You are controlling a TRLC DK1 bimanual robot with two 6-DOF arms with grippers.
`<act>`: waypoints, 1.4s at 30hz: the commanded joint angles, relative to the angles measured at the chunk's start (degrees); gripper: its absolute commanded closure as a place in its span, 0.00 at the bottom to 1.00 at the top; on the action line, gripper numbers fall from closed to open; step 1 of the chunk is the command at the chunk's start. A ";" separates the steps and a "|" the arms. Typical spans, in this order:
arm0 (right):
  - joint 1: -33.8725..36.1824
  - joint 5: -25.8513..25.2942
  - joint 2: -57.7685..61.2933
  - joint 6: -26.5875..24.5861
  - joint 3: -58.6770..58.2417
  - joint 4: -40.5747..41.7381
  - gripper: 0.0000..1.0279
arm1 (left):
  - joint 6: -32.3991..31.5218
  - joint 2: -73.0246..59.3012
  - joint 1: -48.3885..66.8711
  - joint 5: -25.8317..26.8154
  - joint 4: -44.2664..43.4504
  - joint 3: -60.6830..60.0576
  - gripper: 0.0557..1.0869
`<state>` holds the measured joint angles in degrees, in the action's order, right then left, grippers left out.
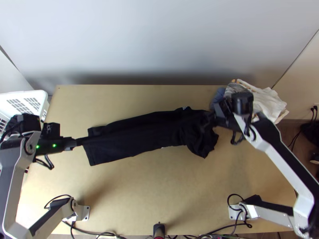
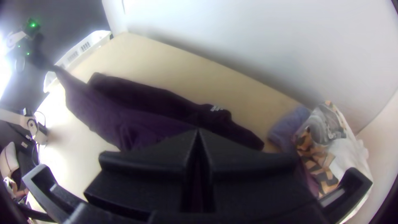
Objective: Fold the t-shirt
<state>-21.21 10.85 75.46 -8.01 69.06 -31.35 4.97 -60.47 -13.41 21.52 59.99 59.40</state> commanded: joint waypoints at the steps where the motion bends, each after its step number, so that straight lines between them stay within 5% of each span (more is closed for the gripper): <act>1: 4.51 0.84 10.23 -0.51 6.53 2.53 0.97 | -0.58 -6.15 0.84 0.02 -3.91 0.98 0.97; 42: 5.39 0.75 37.92 -3.24 20.68 5.07 0.97 | 0.04 -29.80 -0.13 -2.01 -23.51 0.81 0.97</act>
<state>-15.84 11.64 111.13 -11.22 88.75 -26.24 4.58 -87.07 -13.10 20.32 38.83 59.79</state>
